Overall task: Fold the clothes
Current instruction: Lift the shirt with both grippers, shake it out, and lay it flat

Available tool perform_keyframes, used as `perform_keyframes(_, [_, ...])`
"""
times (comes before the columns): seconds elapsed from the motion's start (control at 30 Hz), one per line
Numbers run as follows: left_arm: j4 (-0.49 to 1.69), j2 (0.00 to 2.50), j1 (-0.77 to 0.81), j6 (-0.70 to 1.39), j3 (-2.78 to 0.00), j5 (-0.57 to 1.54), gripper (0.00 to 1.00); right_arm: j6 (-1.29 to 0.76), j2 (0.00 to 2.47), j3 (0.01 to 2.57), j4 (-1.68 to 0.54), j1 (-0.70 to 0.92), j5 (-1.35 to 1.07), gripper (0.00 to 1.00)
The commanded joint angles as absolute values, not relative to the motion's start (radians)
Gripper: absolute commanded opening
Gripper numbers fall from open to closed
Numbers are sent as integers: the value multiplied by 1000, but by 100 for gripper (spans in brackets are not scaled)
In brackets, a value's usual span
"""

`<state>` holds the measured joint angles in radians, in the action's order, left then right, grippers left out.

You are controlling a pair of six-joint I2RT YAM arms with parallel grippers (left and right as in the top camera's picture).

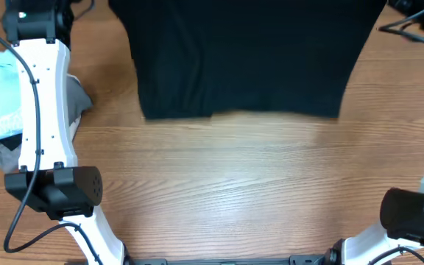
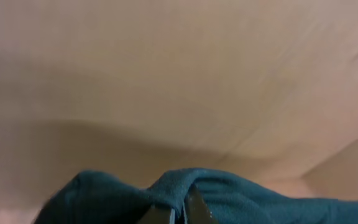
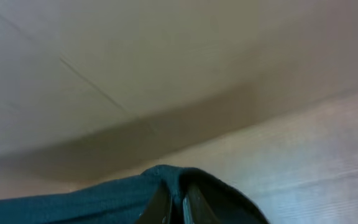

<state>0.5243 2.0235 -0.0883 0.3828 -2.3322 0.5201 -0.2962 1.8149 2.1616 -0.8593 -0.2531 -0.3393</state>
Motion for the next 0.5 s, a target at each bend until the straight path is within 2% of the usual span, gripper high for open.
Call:
perform_keyframes(0.0, [511, 1976, -132, 479, -2486, 545, 4, -307, 1767, 2308, -912, -264, -217, 4])
perform_keyframes(0.17, [728, 1966, -141, 379, -2581, 596, 4, -280, 1766, 2344, -1119, -265, -35, 4])
perform_keyframes(0.37, [1261, 1974, -119, 230, -2566, 582, 4, -280, 1793, 2296, -1422, -265, 93, 4])
perform_keyframes(0.47, [1437, 2003, -93, 205, -2522, 488, 4, -278, 1800, 2234, -1507, -265, 117, 4])
